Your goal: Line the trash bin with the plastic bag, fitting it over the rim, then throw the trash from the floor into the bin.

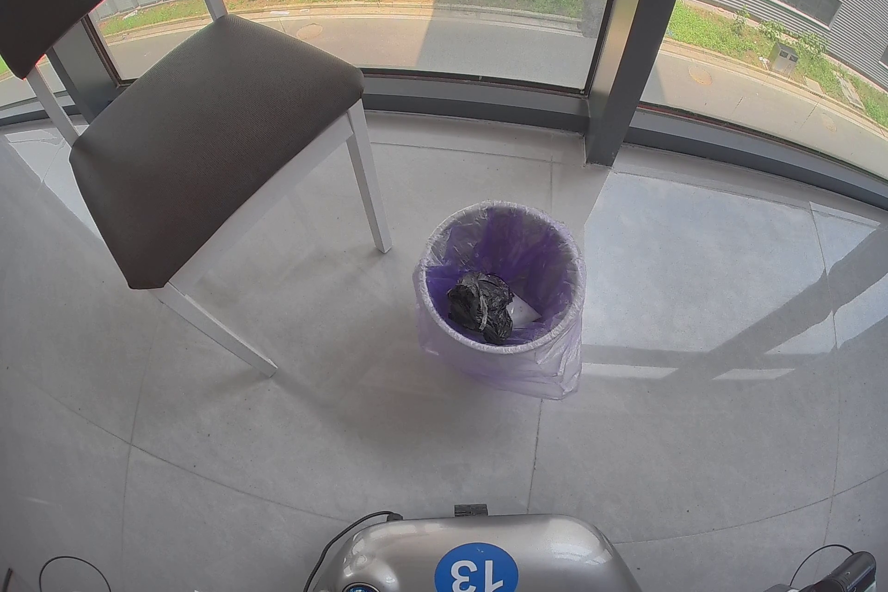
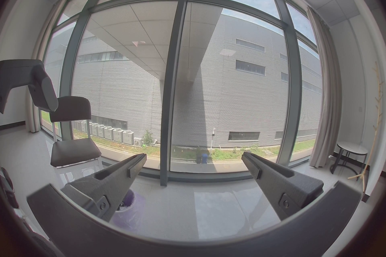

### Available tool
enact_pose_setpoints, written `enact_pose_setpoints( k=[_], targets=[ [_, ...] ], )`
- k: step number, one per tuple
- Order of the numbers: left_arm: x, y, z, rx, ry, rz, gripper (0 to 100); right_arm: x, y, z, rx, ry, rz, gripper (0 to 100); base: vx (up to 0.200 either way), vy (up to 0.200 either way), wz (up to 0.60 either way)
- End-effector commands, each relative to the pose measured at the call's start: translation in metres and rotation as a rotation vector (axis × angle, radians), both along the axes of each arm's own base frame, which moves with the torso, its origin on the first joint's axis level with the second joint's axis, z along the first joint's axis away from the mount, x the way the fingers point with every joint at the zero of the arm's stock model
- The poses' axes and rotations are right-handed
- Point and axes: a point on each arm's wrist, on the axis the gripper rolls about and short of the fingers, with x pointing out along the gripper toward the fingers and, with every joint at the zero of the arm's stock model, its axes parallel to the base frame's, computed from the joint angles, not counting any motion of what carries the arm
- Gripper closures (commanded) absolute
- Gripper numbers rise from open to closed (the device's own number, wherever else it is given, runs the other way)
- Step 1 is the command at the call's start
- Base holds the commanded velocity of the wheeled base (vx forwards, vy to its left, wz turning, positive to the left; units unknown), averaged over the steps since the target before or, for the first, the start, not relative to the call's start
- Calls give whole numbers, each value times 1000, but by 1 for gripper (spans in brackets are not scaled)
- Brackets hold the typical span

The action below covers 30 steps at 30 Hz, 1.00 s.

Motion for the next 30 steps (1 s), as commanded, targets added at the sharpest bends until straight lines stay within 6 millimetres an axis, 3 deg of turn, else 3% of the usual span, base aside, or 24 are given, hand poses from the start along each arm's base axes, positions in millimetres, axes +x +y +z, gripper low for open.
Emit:
enact_pose_setpoints(
  k=[1,8,9,12,16,20,23,30],
  targets=[
    [13,-5,-22,1,4,-3,0,25,1,-10,-23,24,39,0,0,0,0],
    [48,-5,-39,-58,29,-36,0,62,3,-31,-47,86,115,0,0,0,0],
    [71,-5,-58,-74,82,-38,0,82,3,-48,-43,143,133,0,0,0,0],
    [88,-5,-73,-85,105,-42,0,98,3,-62,-36,173,138,0,0,0,0],
    [130,-6,-131,-75,191,-53,0,138,4,-117,-14,273,147,0,0,0,0],
    [140,-6,-155,-83,259,-74,0,151,4,-146,-24,329,176,0,0,0,0],
    [140,-7,-165,-107,359,-83,0,152,5,-150,-15,364,203,0,0,0,0],
    [141,-8,-166,-89,362,-142,0,152,6,-156,8,427,253,0,0,0,0]
  ],
)
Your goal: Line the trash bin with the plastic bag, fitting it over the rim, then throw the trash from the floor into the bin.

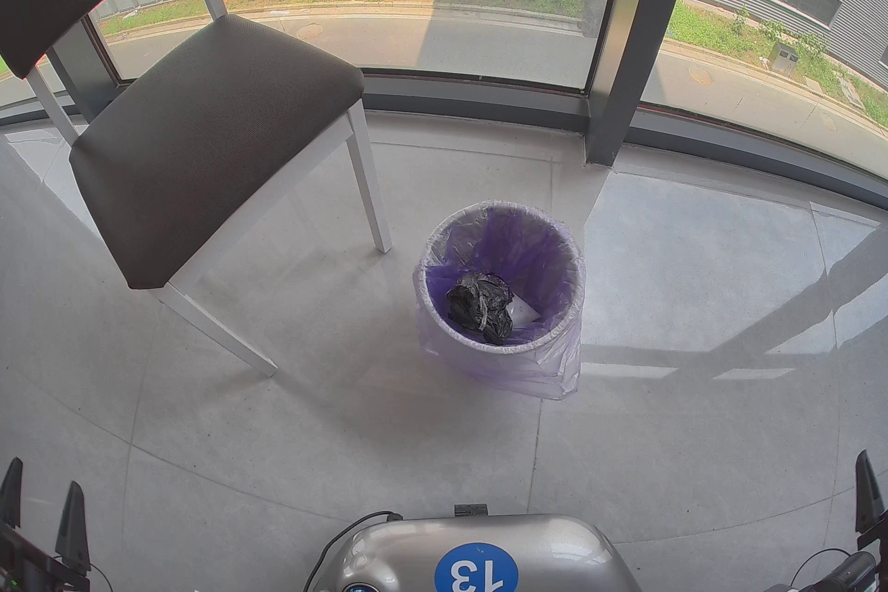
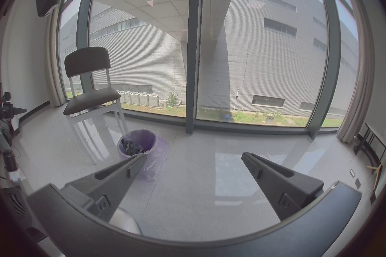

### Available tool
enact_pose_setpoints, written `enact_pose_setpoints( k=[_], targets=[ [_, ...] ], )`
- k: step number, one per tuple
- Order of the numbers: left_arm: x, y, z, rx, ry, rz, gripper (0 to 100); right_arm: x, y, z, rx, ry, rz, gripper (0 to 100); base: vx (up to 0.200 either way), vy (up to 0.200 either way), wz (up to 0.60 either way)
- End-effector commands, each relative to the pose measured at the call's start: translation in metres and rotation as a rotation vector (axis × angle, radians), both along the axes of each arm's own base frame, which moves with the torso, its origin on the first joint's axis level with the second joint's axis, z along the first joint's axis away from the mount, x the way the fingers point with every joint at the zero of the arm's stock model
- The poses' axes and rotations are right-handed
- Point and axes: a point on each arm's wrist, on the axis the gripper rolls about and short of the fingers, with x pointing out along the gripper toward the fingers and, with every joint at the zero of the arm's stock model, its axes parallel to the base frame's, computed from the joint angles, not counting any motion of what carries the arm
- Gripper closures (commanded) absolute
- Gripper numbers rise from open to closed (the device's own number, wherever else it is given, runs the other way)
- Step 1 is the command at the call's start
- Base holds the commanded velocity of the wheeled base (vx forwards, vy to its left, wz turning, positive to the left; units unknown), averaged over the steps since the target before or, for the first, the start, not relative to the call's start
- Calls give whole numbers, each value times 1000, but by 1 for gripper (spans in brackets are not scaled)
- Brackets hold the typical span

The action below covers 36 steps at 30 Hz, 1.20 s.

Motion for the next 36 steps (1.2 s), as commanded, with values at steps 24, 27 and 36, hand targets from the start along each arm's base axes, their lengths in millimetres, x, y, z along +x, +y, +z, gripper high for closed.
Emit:
enact_pose_setpoints(
  k=[24,27,36],
  targets=[
    [3,-1,-16,26,68,-43,0,1,2,-13,76,73,86,0,0,0,0],
    [3,-1,-16,32,68,-43,0,3,0,-19,48,99,6,0,0,0,0],
    [3,-1,-16,35,68,-46,0,3,1,-19,48,96,32,0,0,0,0]
  ],
)
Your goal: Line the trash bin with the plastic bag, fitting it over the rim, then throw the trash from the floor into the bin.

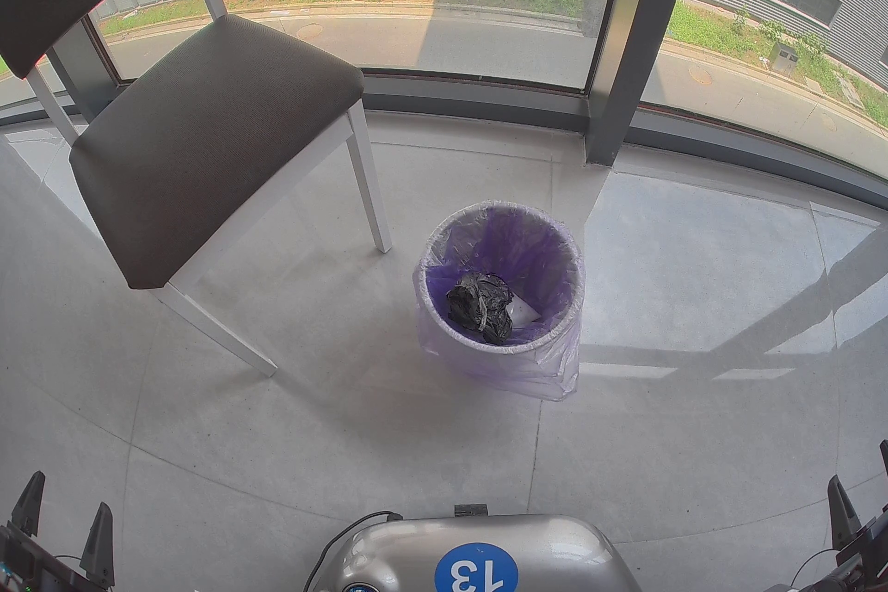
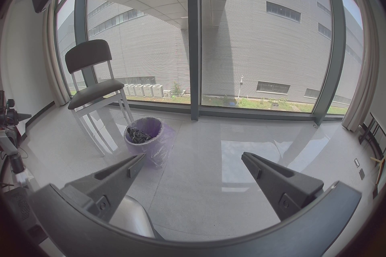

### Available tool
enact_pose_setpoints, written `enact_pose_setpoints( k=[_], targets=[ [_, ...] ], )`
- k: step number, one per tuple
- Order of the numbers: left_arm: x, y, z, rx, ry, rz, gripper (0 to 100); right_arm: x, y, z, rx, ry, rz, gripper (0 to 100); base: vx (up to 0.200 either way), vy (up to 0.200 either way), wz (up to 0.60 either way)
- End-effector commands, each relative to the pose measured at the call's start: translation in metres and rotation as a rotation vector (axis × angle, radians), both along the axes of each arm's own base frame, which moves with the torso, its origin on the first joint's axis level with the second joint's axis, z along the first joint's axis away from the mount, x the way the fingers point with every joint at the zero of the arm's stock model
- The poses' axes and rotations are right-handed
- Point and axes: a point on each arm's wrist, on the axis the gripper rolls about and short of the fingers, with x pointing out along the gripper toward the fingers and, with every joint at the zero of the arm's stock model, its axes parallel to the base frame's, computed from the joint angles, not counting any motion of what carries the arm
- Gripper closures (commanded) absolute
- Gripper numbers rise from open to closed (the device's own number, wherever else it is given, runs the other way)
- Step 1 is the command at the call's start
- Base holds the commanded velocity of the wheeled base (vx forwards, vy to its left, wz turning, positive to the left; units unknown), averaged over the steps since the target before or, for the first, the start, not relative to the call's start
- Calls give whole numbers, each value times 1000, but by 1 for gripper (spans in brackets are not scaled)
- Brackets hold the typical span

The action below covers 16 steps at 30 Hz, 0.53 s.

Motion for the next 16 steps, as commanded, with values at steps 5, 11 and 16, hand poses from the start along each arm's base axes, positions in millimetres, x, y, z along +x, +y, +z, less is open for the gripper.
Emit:
enact_pose_setpoints(
  k=[5,11,16],
  targets=[
    [0,0,-5,0,5,1,0,0,0,-5,-20,4,4,0,0,0,0],
    [0,0,-5,0,5,1,0,0,0,-5,-17,5,4,0,0,0,0],
    [0,0,-5,0,5,1,0,0,0,-5,-15,5,4,0,0,0,0]
  ],
)
